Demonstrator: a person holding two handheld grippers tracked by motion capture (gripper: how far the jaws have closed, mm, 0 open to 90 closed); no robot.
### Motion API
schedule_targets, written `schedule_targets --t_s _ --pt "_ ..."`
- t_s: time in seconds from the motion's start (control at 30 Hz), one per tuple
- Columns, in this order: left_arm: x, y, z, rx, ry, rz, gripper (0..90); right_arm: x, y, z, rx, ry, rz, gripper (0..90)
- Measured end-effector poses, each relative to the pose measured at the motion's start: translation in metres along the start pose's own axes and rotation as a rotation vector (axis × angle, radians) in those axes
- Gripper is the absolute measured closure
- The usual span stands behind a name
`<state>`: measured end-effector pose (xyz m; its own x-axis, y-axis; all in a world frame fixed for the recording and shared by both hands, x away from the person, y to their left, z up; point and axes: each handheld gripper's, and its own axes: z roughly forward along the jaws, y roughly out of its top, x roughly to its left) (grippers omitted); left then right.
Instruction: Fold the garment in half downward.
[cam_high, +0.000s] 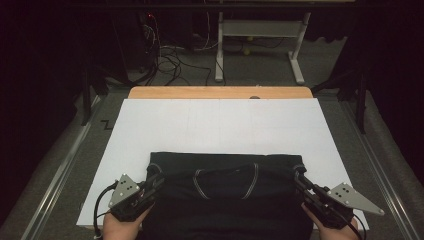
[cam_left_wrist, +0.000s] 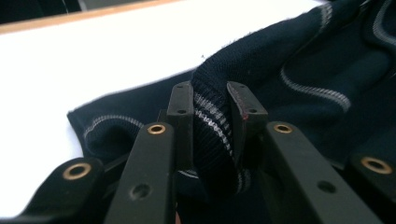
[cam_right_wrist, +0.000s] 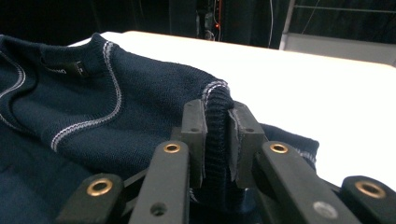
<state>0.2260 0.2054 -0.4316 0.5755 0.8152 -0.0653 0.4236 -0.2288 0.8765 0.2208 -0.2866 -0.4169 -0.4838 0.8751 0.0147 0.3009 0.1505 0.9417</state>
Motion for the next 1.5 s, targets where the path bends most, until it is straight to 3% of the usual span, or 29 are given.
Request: schedule_targets --t_s 0.17,0.27,0.47,0.67,0.8,0.93,1.07,1.23,1.3,1.43,1.5 --pt "0.005 -0.013 0.016 0.105 -0.033 -0.021 69.4 -0.002 -0.02 0.007 0.075 0.01 0.041 79.0" --pt "0.009 -0.019 0.023 0.154 -0.046 -0.041 69.0 -0.004 -0.026 0.011 0.127 0.01 0.037 78.8" --pt "0.013 -0.02 0.037 0.191 -0.029 -0.044 67.2 -0.008 -0.034 0.022 0.199 -0.008 0.046 78.0" --pt "0.02 -0.023 0.047 0.23 -0.026 -0.07 56.8 -0.009 -0.04 0.032 0.26 -0.019 0.042 75.3" --pt "0.025 -0.021 0.04 0.205 -0.003 -0.095 40.6 -0.011 -0.04 0.035 0.272 -0.012 0.061 59.1" --pt "0.035 -0.014 0.03 0.16 0.03 -0.105 31.1 -0.017 -0.031 0.028 0.199 -0.04 0.089 44.2" --pt "0.058 -0.006 0.029 0.139 0.057 -0.187 25.4 -0.039 -0.019 0.034 0.204 -0.083 0.112 38.2" --pt "0.084 0.008 0.053 0.211 0.083 -0.233 20.6 -0.064 -0.007 0.062 0.268 -0.127 0.146 25.9" --pt "0.089 0.012 0.068 0.256 0.065 -0.248 17.8 -0.069 -0.005 0.078 0.298 -0.147 0.155 18.7" --pt "0.091 0.016 0.088 0.3 0.081 -0.253 13.0 -0.072 -0.005 0.102 0.38 -0.142 0.161 17.5" --pt "0.095 0.015 0.095 0.336 0.105 -0.283 13.0 -0.072 -0.006 0.108 0.403 -0.146 0.15 17.8"
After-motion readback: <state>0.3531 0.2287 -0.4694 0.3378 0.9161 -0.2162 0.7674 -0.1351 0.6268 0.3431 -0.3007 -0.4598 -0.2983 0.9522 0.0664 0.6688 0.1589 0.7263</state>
